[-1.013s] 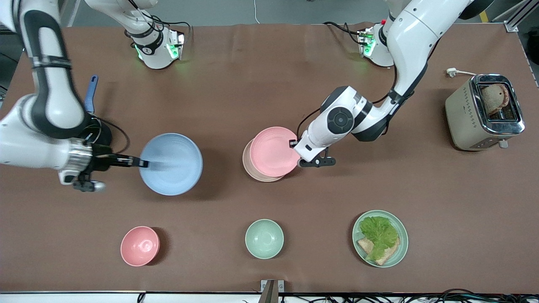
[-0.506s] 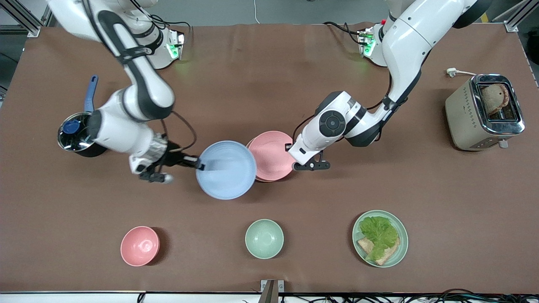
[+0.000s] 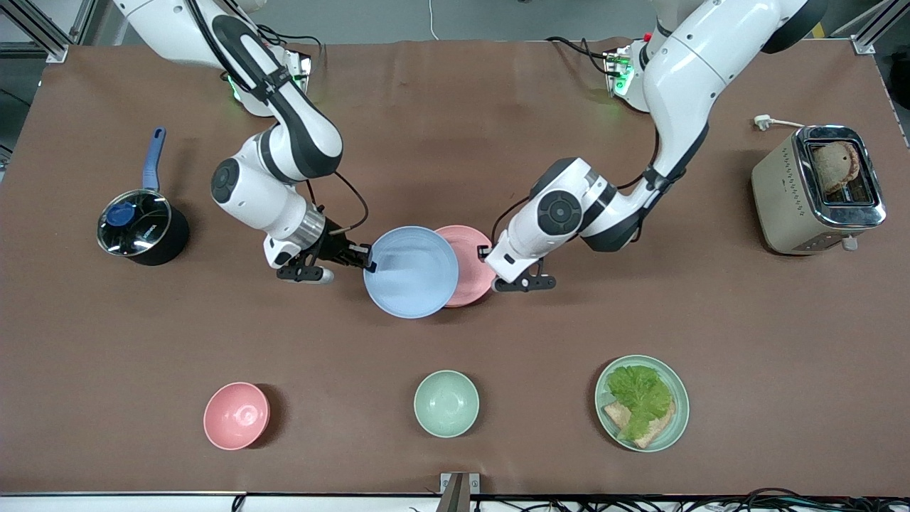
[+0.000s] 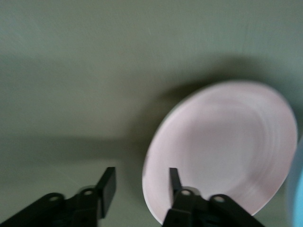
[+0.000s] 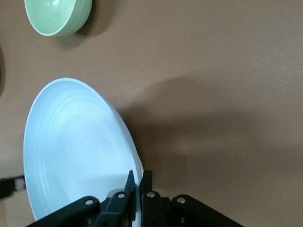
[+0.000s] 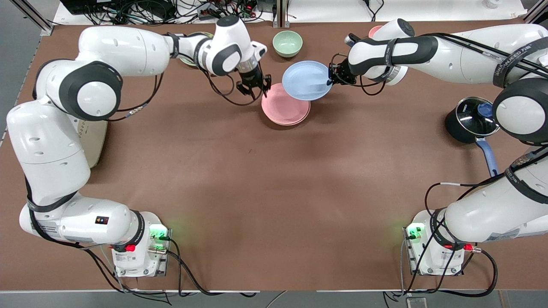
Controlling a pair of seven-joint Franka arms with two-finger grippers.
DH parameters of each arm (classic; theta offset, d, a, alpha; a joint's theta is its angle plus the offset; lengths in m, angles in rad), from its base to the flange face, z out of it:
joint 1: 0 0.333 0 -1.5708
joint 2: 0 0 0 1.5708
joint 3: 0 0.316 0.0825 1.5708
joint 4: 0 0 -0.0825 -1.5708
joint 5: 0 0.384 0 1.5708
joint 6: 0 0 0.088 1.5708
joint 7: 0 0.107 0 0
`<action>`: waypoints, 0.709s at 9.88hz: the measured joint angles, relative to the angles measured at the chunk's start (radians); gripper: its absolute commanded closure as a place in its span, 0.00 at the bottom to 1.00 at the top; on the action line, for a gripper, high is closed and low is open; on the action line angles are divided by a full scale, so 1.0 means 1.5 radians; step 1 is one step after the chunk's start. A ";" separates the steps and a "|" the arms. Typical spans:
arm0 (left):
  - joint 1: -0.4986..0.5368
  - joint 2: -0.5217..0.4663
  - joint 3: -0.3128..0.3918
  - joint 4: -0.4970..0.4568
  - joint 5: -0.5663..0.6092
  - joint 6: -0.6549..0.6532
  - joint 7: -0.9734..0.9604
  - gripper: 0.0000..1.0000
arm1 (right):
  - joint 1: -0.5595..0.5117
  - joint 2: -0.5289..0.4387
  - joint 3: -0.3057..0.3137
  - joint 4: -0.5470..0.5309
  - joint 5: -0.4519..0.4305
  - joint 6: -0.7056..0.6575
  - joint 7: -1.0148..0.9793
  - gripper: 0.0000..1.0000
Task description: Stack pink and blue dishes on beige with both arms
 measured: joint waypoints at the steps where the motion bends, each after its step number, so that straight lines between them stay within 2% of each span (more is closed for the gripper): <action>1: 0.026 -0.019 0.000 0.014 0.003 -0.016 0.001 0.00 | 0.001 0.002 0.014 -0.003 0.000 0.013 0.012 0.98; 3: 0.088 -0.072 0.000 0.065 0.004 -0.089 0.014 0.00 | 0.007 0.020 0.047 -0.010 0.000 0.056 0.028 0.98; 7: 0.162 -0.200 -0.001 0.170 0.018 -0.286 0.084 0.00 | 0.045 0.100 0.056 -0.014 0.000 0.164 0.030 0.96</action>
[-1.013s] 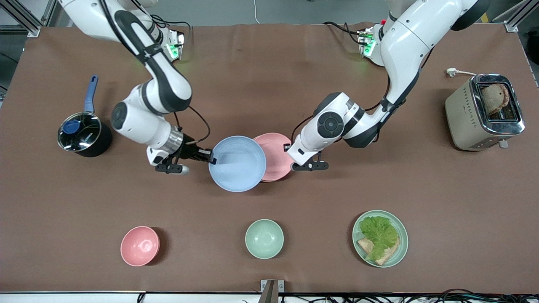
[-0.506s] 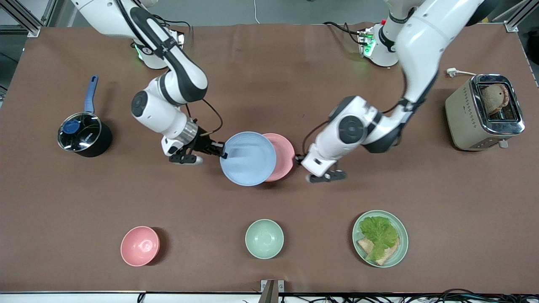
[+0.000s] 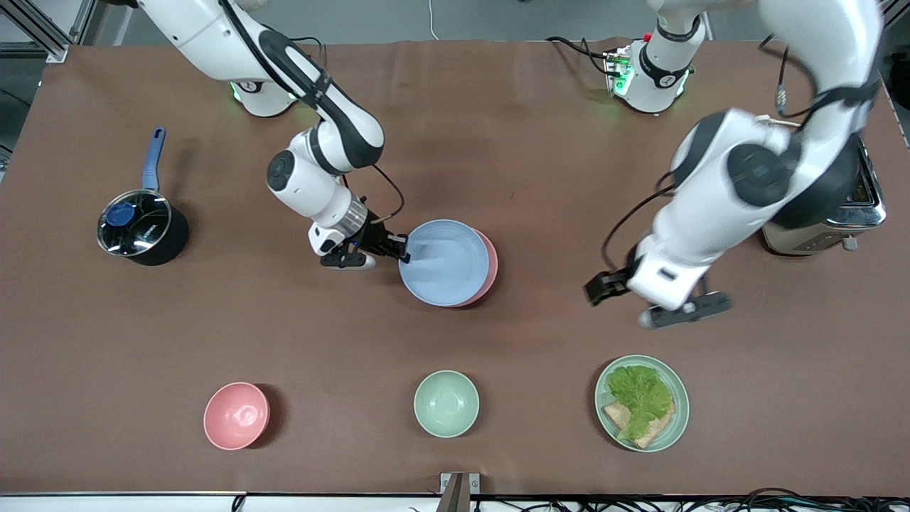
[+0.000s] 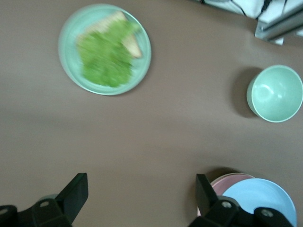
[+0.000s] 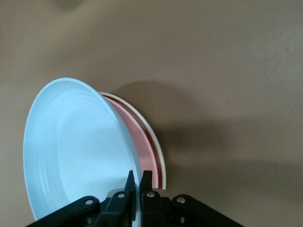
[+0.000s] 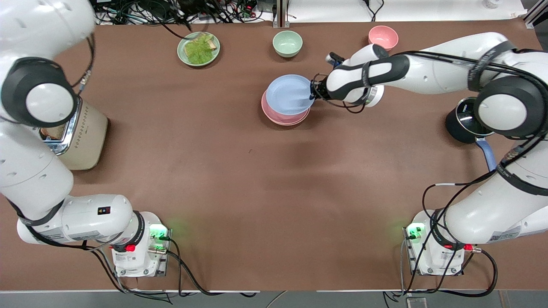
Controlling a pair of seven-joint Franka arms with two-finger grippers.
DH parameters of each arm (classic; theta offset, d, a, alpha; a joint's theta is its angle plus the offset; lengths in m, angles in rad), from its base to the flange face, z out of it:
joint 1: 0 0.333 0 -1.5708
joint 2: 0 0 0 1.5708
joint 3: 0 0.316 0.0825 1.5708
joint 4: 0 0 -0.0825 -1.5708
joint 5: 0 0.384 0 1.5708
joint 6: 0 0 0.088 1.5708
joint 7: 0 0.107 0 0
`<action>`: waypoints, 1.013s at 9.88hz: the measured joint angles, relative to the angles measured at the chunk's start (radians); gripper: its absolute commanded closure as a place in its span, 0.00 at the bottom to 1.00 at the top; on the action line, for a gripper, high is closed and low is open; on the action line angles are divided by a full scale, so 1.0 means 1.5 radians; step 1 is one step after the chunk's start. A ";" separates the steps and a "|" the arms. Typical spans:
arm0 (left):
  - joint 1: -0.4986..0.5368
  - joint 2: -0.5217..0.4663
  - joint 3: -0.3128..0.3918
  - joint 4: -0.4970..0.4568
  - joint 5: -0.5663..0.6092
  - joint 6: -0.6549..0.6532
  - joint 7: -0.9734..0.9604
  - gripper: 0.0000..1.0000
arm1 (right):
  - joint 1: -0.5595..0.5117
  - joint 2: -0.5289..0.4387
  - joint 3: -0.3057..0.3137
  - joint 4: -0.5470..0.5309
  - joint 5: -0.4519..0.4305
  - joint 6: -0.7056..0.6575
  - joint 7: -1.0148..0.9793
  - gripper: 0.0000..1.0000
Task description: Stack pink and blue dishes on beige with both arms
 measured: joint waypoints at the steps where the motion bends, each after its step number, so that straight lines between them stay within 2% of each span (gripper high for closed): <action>1: 0.019 -0.037 0.000 0.009 0.000 -0.048 0.044 0.00 | 0.002 0.009 0.000 0.000 0.000 0.005 0.000 0.95; 3: 0.059 -0.111 0.000 0.012 0.000 -0.118 0.158 0.00 | 0.009 0.010 0.001 0.000 0.000 0.005 0.000 0.86; 4: 0.077 -0.145 0.000 0.012 -0.005 -0.150 0.207 0.00 | 0.012 0.010 0.001 0.000 0.000 0.006 0.000 0.75; 5: 0.095 -0.174 0.000 0.012 -0.022 -0.174 0.246 0.00 | 0.013 0.010 0.002 0.000 0.000 0.006 0.000 0.49; 6: 0.108 -0.199 0.008 0.012 -0.042 -0.192 0.284 0.00 | 0.013 0.011 0.001 0.000 0.000 0.006 0.000 0.11; 7: 0.103 -0.220 0.036 0.011 -0.062 -0.207 0.322 0.00 | 0.012 0.011 0.000 0.001 0.000 0.007 0.000 0.00; 8: 0.081 -0.238 0.086 0.010 -0.080 -0.227 0.357 0.00 | 0.011 0.008 0.000 0.005 0.000 0.014 0.000 0.00; 10: -0.015 -0.261 0.230 0.009 -0.106 -0.272 0.417 0.00 | -0.012 -0.032 -0.004 0.014 -0.006 -0.013 -0.001 0.00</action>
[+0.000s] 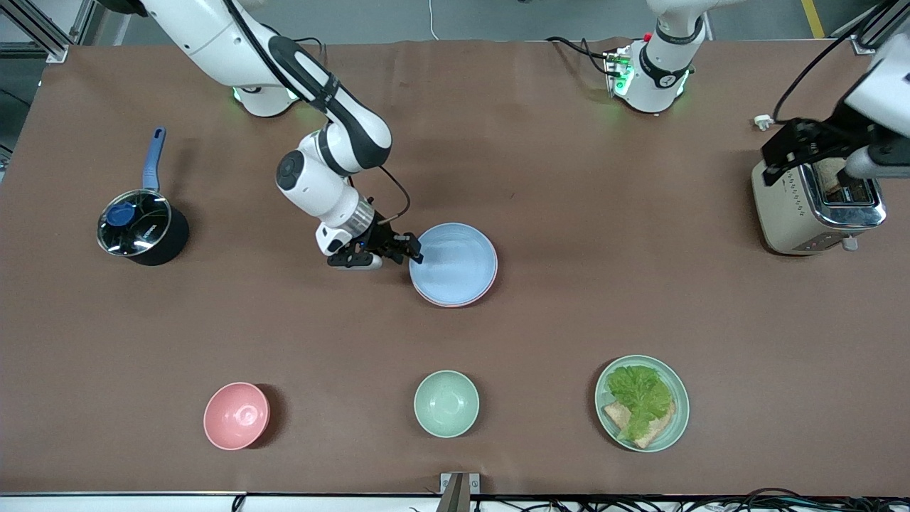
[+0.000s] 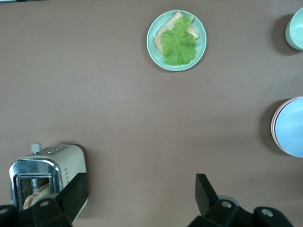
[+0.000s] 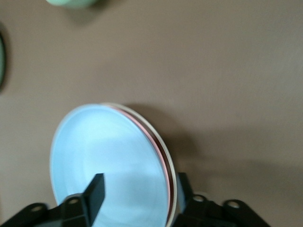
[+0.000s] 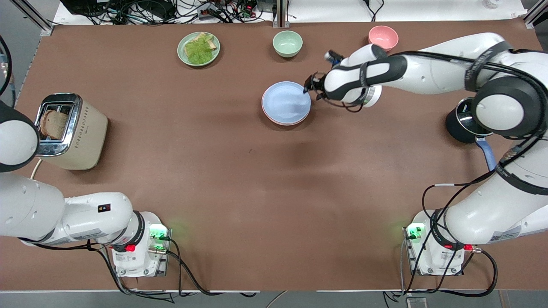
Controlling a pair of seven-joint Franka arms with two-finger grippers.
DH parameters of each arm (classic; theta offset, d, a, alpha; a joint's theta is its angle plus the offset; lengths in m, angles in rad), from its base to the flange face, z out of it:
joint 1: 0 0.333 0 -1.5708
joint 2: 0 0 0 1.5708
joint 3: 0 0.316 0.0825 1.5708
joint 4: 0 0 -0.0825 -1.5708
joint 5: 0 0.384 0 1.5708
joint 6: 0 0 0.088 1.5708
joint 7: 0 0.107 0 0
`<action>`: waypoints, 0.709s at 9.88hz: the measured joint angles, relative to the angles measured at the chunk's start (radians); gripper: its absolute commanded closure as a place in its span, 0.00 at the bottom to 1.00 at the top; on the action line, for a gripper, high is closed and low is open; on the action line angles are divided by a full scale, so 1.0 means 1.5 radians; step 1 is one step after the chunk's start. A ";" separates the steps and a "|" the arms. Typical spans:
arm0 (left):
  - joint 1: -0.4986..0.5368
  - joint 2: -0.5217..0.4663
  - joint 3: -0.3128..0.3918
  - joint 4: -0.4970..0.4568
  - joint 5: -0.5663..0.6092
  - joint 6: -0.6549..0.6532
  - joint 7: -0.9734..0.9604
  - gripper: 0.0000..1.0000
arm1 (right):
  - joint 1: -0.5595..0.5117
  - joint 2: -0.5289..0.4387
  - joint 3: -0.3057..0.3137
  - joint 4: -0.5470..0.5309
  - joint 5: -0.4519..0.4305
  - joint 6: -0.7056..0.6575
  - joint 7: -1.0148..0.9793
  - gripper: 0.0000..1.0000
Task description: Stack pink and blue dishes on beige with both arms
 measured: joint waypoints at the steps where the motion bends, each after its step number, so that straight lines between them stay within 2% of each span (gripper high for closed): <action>1: -0.047 -0.008 0.061 -0.002 -0.003 -0.019 0.016 0.00 | -0.030 -0.034 -0.005 0.005 -0.028 -0.052 -0.002 0.00; 2: -0.076 -0.018 0.096 -0.010 -0.004 -0.031 0.023 0.00 | -0.070 -0.070 -0.012 0.012 -0.072 -0.117 -0.003 0.00; 4: -0.086 -0.043 0.103 -0.045 -0.004 -0.035 0.025 0.00 | -0.133 -0.145 -0.042 0.035 -0.166 -0.263 -0.005 0.00; 7: -0.091 -0.053 0.103 -0.071 -0.011 -0.035 0.024 0.00 | -0.143 -0.275 -0.154 0.058 -0.312 -0.446 -0.005 0.00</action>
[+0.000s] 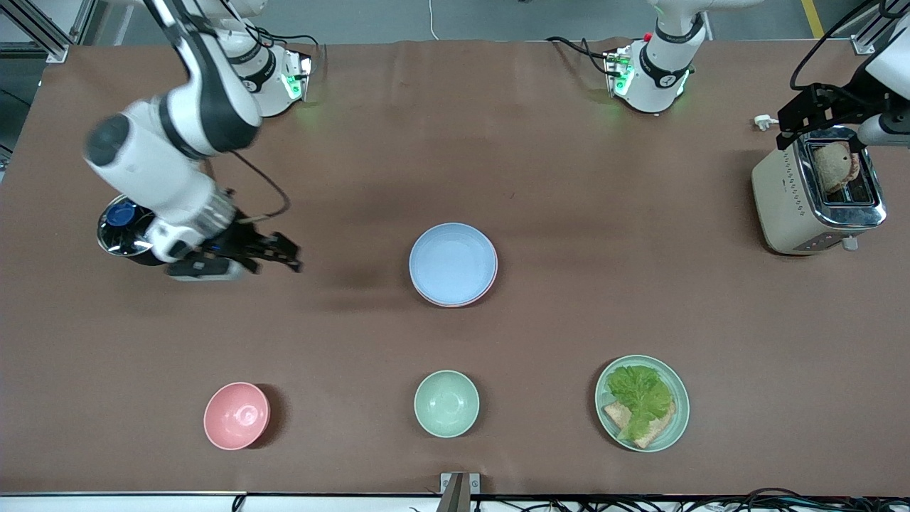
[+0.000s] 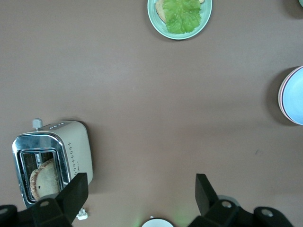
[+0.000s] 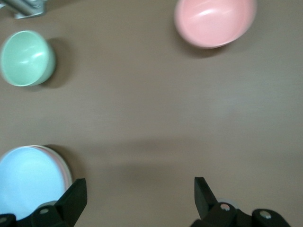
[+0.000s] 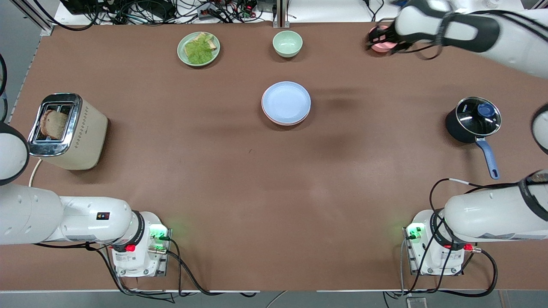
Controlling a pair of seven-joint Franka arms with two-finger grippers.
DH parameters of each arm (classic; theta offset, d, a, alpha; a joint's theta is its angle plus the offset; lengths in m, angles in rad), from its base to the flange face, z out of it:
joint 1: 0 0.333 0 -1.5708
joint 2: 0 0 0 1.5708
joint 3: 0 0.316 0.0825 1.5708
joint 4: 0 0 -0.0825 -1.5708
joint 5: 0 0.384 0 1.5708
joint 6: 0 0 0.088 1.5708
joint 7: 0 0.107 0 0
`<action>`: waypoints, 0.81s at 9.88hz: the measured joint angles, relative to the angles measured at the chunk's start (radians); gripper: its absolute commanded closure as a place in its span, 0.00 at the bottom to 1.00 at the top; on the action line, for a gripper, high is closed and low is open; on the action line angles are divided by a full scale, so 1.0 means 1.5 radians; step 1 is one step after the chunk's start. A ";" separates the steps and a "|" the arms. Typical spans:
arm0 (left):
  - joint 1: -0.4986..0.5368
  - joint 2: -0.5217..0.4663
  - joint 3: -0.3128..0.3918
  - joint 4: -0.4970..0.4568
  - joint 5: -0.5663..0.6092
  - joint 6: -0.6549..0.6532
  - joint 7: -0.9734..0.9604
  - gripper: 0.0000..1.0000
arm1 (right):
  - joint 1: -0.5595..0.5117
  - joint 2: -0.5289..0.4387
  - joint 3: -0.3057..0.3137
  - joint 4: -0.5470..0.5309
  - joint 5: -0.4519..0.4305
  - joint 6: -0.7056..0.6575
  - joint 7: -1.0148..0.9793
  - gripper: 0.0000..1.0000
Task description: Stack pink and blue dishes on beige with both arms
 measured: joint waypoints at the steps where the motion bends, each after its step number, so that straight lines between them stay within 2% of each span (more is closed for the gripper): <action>1: -0.001 0.000 -0.002 -0.003 -0.012 0.000 -0.006 0.00 | -0.001 -0.022 -0.032 0.030 -0.043 -0.069 0.000 0.00; 2: -0.002 -0.001 -0.007 -0.006 -0.022 0.000 -0.021 0.00 | -0.002 -0.030 -0.059 0.075 -0.069 -0.132 0.000 0.00; 4: -0.003 -0.001 -0.027 -0.013 -0.024 0.000 -0.044 0.00 | -0.003 -0.030 -0.101 0.166 -0.082 -0.237 0.000 0.00; 8: 0.002 -0.002 -0.024 -0.012 -0.024 0.000 -0.045 0.00 | -0.003 -0.032 -0.146 0.347 -0.083 -0.481 -0.018 0.00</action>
